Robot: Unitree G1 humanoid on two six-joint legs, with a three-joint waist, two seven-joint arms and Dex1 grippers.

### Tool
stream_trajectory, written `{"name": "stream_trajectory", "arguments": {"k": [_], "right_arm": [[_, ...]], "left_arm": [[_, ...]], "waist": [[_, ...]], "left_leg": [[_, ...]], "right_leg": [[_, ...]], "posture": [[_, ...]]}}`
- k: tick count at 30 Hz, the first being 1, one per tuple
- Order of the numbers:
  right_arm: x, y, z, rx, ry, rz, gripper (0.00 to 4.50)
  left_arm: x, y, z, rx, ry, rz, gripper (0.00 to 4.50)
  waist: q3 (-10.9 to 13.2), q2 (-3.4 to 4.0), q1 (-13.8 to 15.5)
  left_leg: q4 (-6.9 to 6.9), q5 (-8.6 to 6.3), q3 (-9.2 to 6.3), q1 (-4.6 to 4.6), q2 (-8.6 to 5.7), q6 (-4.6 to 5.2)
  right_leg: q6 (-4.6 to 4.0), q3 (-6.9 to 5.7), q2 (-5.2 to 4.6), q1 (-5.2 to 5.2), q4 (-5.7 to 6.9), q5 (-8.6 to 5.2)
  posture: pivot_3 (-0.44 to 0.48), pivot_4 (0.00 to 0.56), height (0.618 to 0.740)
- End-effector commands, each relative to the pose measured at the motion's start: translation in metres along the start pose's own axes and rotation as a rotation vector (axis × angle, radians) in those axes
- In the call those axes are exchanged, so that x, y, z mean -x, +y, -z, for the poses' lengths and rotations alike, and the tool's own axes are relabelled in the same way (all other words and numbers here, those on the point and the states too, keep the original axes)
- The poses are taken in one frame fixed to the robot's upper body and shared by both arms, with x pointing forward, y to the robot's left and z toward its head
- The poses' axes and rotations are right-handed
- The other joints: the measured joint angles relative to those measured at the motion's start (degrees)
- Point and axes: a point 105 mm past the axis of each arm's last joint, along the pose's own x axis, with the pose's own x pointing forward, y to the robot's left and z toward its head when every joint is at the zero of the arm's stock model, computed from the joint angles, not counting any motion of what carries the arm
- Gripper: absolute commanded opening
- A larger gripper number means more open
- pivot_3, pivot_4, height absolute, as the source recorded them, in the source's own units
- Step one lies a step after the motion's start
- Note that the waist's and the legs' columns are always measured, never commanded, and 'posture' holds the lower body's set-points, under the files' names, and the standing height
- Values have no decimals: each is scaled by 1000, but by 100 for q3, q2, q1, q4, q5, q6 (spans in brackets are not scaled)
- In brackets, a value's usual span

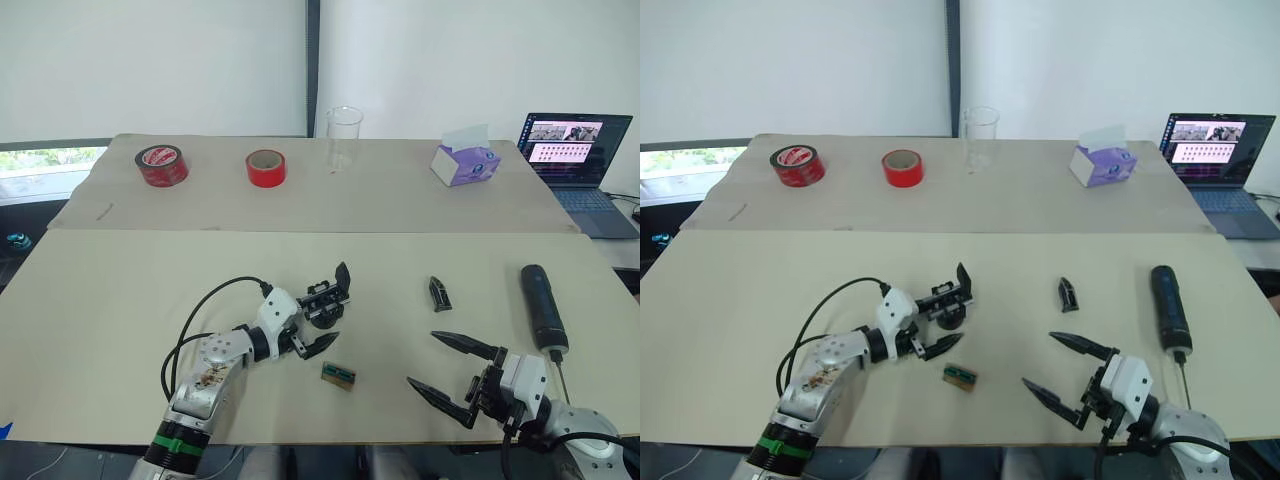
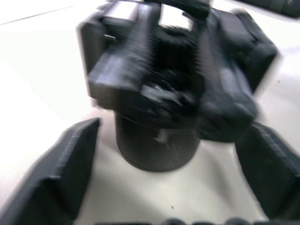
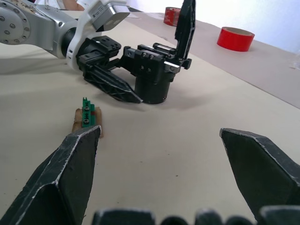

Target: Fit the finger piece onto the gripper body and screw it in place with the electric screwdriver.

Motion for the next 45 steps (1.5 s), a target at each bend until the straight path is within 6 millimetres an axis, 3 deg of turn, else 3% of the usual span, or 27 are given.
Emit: {"name": "stream_trajectory", "arguments": {"k": [1,7,11,17,22,27,32,35,38,45], "right_arm": [[2,-16,-10,53,-33,43,4500],[3,-17,-10,60,-31,54,4500],[4,-19,-11,65,-30,73,4500],[1,-9,-24,-43,-69,47,4500],[-4,1,-35,-85,-74,27,4500],[0,5,-34,-91,-51,52,4500],[7,9,-32,-90,-18,71,4500],[9,10,-30,-89,-9,76,4500],[10,10,-28,-86,-1,75,4500],[10,11,-21,-84,12,70,4500]], "left_arm": [[13,17,7,-31,27,28,4458],[30,34,15,-107,100,277,4458],[20,51,8,-151,91,359,4458],[-3,41,-4,-171,76,575,4458],[-18,38,-12,-206,54,619,4458],[-25,30,-16,-204,37,678,4458],[-27,34,-18,-231,49,663,4458],[-27,38,-20,-227,25,637,3674],[-24,39,-20,-240,0,617,2314],[-19,40,-30,-216,-122,380,2312]], "waist": [[-2,3,-13],[-6,10,-7],[-6,9,7],[-5,5,24],[-4,3,6],[-3,0,-1],[-3,0,11],[-3,-1,4],[-3,-1,-2],[-3,1,-18]], "left_leg": [[-1,0,0,1,1,0],[-4,0,3,9,1,0],[2,0,6,10,-6,0],[12,-6,14,-12,-13,11],[19,-8,12,-20,-9,14],[20,-9,11,-23,-9,17],[34,-11,5,-39,-8,20],[39,-13,4,-40,-8,24],[38,-14,4,-41,-7,25],[36,-14,4,-41,0,25]], "right_leg": [[-1,1,2,-1,1,0],[-10,-1,11,-3,13,-6],[-9,-2,8,3,14,-5],[5,-1,6,0,-5,-1],[6,-1,7,-4,-4,0],[8,-2,7,-6,-5,1],[12,-8,7,-12,-5,3],[14,-6,6,-11,-5,4],[14,-7,7,-14,-5,4],[14,-4,5,-17,-3,4]], "posture": [[0,150,740],[0,150,740],[0,150,740],[0,150,740],[0,150,740],[0,150,740],[0,150,740],[0,150,740],[0,150,740],[0,150,740]]}}
